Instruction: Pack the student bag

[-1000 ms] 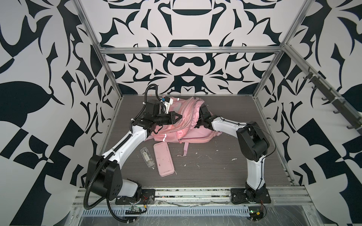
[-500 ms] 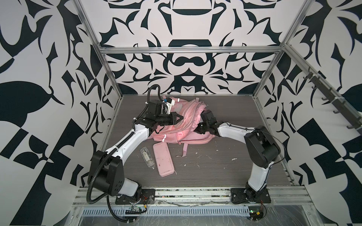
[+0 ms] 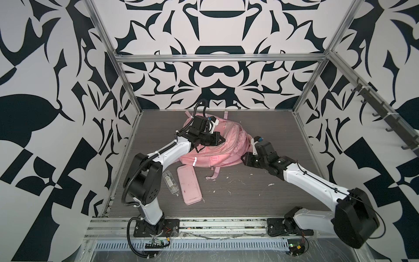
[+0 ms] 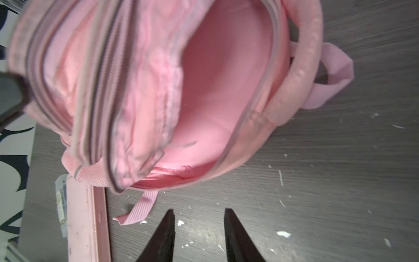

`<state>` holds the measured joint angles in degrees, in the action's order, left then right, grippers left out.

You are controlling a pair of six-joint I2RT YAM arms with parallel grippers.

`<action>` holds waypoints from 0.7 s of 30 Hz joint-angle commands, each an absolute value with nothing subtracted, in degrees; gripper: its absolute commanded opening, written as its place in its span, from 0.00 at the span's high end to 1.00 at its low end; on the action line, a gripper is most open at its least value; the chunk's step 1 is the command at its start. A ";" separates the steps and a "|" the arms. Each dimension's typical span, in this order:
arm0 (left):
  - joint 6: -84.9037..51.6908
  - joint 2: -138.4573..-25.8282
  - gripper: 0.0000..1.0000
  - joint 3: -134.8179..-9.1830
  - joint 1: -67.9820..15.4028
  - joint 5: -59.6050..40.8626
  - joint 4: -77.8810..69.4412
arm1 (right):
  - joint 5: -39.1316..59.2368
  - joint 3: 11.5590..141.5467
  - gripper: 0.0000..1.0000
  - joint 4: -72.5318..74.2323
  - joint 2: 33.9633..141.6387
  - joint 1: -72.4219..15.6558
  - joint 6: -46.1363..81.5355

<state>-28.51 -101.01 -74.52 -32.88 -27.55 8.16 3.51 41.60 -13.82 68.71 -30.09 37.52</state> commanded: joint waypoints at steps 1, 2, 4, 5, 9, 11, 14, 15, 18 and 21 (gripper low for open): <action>-27.77 -104.33 1.00 -77.49 -34.97 -25.32 8.28 | 0.96 39.38 0.65 -16.62 65.16 -30.42 36.88; -27.64 -105.02 0.97 -77.67 -35.27 -25.08 8.62 | 1.10 38.97 0.66 -16.82 64.51 -30.49 36.99; -26.90 -106.04 0.83 -77.86 -35.85 -23.35 10.39 | 1.06 38.46 0.66 -17.23 63.32 -30.95 37.06; -26.38 -106.32 0.76 -77.96 -36.02 -22.75 11.51 | 0.89 38.45 0.66 -17.44 63.05 -31.29 37.13; -24.03 -105.23 0.49 -77.44 -36.12 -20.46 16.78 | 0.19 38.95 0.66 -17.72 63.08 -32.91 36.70; -23.09 -102.77 0.44 -75.33 -36.08 -19.08 17.25 | 0.00 39.66 0.66 -17.34 63.88 -34.16 36.63; -22.47 -98.08 0.42 -71.23 -36.09 -18.25 17.32 | -1.30 41.19 0.66 -16.61 66.20 -37.35 36.82; -22.39 -96.32 0.42 -69.59 -36.04 -17.98 17.12 | -2.24 41.89 0.66 -16.52 67.18 -38.54 36.81; -23.52 -91.79 0.42 -64.92 -36.04 -17.94 16.45 | -4.34 43.53 0.67 -15.91 70.07 -42.00 37.09; -26.13 -87.51 0.38 -59.81 -36.05 -17.43 14.80 | -4.65 44.57 0.67 -14.24 72.66 -44.53 38.00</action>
